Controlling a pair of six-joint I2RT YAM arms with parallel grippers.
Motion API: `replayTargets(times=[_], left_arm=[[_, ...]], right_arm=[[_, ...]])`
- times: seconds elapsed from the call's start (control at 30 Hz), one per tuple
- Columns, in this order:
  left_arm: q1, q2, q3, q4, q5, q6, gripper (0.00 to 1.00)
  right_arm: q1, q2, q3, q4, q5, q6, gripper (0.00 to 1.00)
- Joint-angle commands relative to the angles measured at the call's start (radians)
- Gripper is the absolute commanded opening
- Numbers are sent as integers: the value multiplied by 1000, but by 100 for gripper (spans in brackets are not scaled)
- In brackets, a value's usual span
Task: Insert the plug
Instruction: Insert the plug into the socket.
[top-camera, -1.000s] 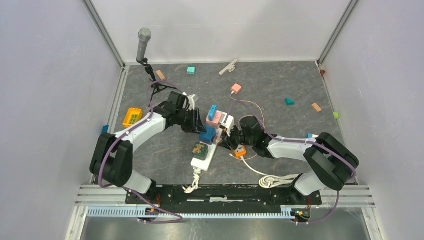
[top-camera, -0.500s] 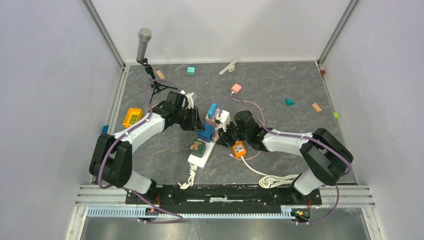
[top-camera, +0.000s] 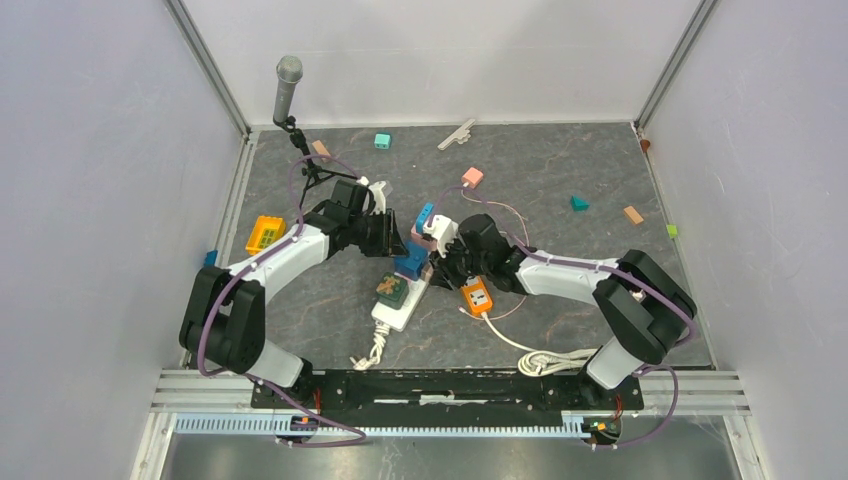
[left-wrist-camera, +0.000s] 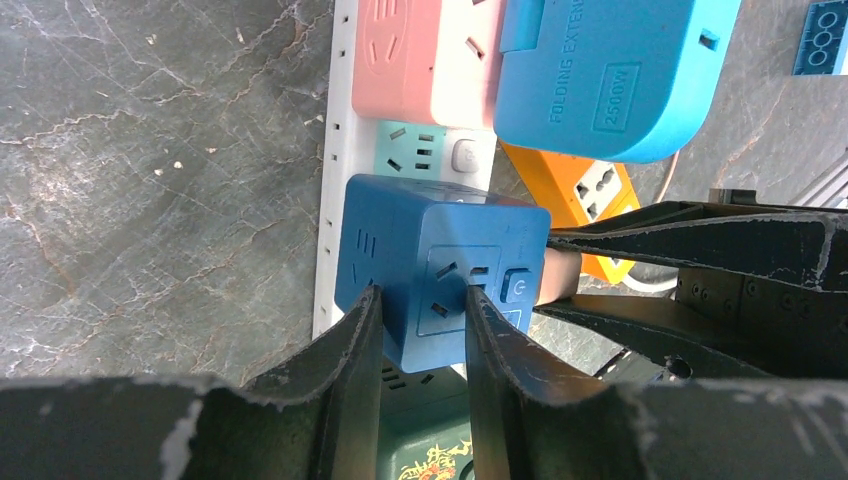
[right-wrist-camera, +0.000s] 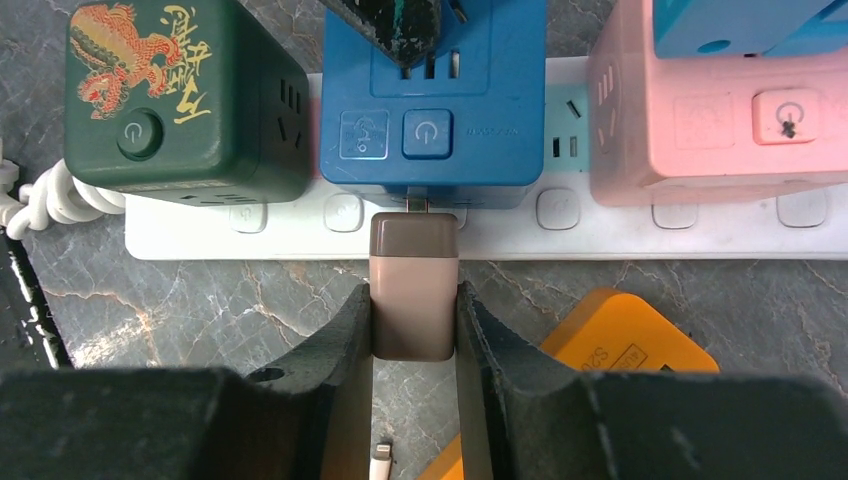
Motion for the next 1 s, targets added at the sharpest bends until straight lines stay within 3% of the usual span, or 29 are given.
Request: replayTargets(times=[0.0, 0.5, 0.97], left_arm=[[-67, 123, -69, -63, 30, 14, 9], [-77, 165, -62, -63, 46, 29, 2], [-84, 174, -68, -62, 44, 34, 2]], right_arm=[[50, 47, 80, 246, 59, 5, 0], [103, 128, 225, 92, 177, -118, 0], [93, 116, 317, 160, 142, 70, 0]])
